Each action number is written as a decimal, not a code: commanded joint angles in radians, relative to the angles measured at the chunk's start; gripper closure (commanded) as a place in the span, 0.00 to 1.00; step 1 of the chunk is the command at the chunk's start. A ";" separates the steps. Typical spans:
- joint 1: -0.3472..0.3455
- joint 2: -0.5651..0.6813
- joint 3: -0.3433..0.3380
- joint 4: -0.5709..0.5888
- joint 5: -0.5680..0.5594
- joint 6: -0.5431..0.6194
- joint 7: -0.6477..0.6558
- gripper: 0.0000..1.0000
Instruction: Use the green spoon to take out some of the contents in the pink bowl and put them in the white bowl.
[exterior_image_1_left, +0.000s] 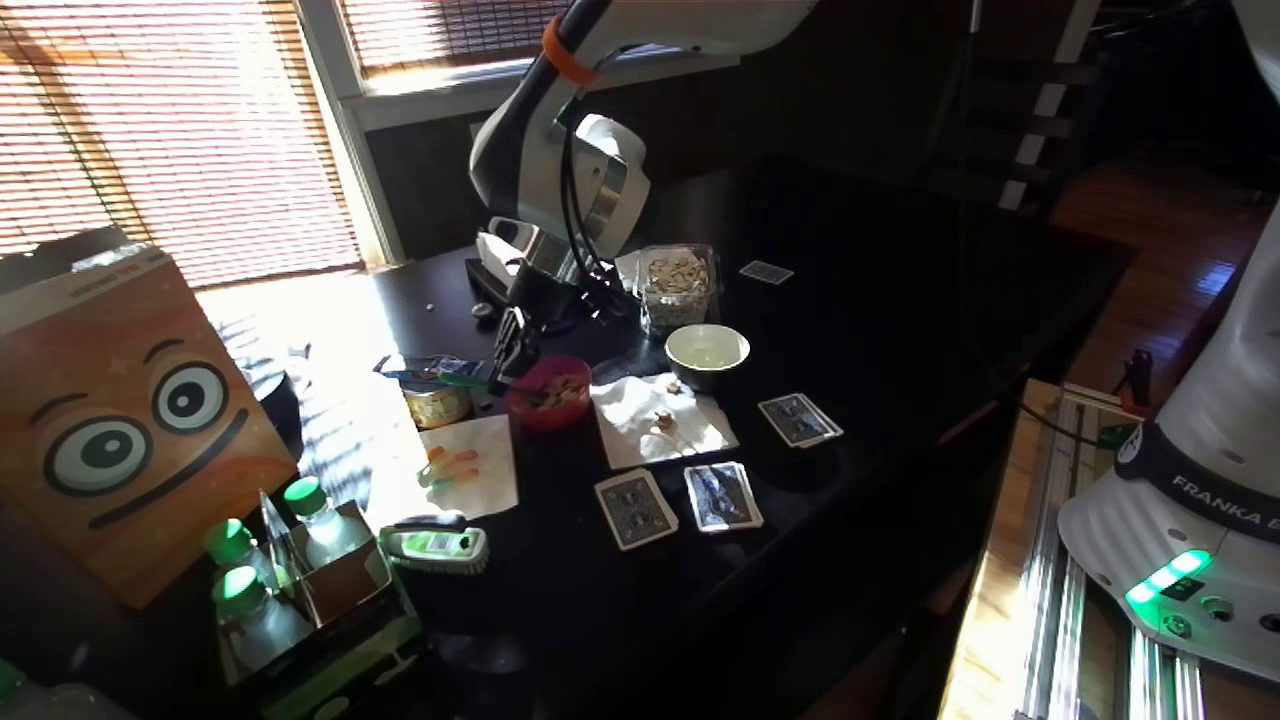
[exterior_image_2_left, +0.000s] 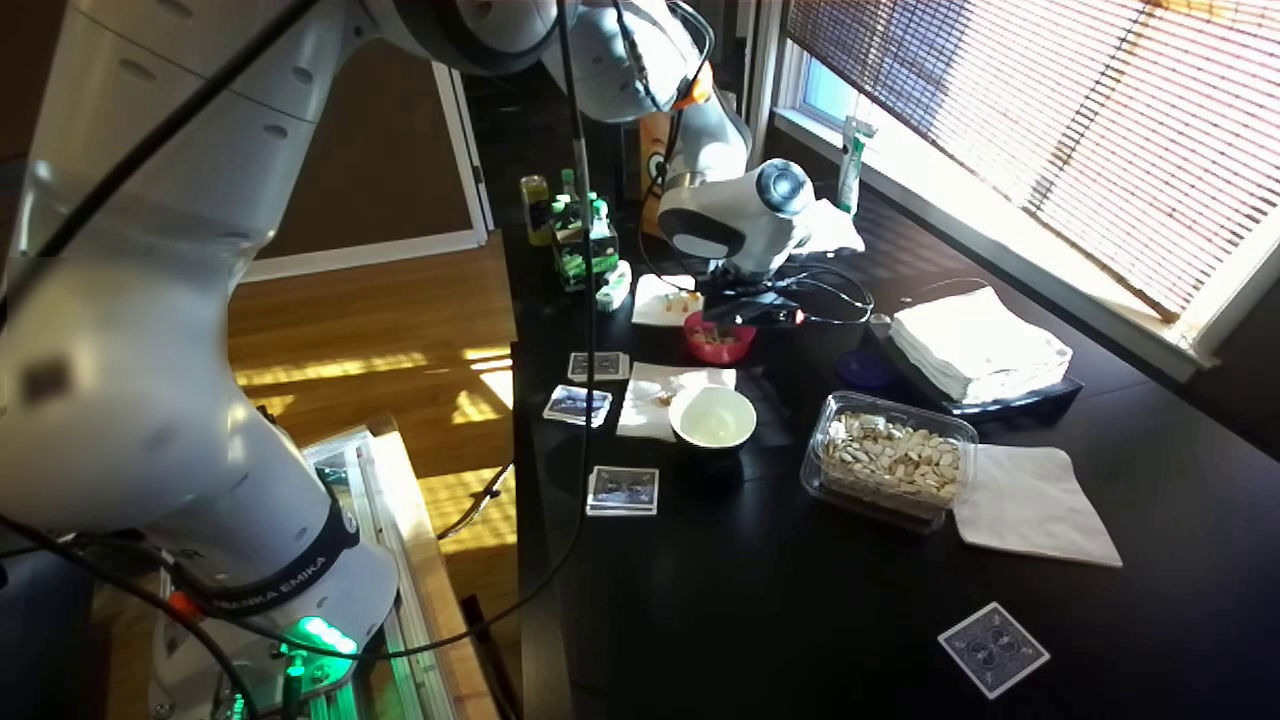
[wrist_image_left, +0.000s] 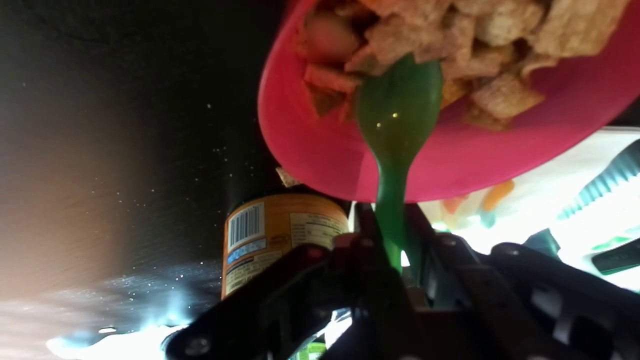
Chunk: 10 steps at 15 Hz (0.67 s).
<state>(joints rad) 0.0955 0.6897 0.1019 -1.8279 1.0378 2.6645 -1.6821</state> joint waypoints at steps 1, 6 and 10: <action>-0.012 -0.027 0.023 -0.041 -0.066 0.044 0.066 0.96; -0.057 -0.028 0.059 -0.039 -0.069 0.029 0.055 0.96; -0.048 -0.027 0.050 -0.045 -0.091 0.050 0.093 0.96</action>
<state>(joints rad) 0.0544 0.6880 0.1409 -1.8334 0.9987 2.6844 -1.6409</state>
